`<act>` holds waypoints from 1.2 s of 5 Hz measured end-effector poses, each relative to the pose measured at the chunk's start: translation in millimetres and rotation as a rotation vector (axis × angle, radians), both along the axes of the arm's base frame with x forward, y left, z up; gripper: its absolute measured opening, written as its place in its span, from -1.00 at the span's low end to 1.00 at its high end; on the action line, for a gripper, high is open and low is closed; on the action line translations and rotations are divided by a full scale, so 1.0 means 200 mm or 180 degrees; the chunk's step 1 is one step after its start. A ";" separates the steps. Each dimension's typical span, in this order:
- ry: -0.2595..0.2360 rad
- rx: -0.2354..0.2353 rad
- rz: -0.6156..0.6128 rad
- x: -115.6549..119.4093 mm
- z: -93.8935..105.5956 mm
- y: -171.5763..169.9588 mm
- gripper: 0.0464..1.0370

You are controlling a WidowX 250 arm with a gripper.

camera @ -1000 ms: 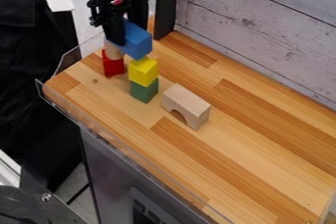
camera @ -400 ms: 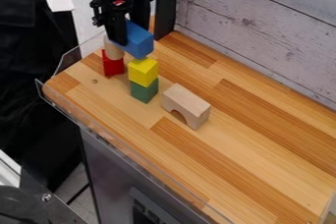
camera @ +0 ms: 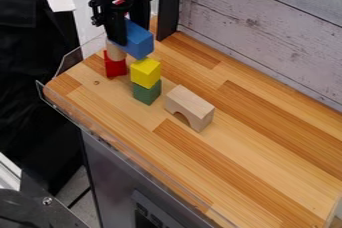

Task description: Take the rectangular block and place it on top of the cube and cylinder

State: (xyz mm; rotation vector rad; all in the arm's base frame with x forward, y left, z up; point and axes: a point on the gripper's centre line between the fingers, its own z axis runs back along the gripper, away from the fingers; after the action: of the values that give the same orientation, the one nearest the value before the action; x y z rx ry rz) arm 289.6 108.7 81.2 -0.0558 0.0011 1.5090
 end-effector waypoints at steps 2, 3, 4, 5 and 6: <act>-0.0002 -0.0004 0.0017 0.00 0.00 0.01 0.05; -0.0008 -0.0006 0.0020 0.00 0.00 0.01 0.05; -0.0013 -0.0004 0.0010 0.00 0.00 0.01 0.16; 0.0009 -0.0027 -0.0003 0.00 -0.01 0.00 0.71; 0.0046 -0.0075 -0.0008 0.00 -0.03 -0.01 0.93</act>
State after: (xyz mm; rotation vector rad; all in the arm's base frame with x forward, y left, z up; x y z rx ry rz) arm 289.0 106.7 75.7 -0.0638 0.0305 1.5069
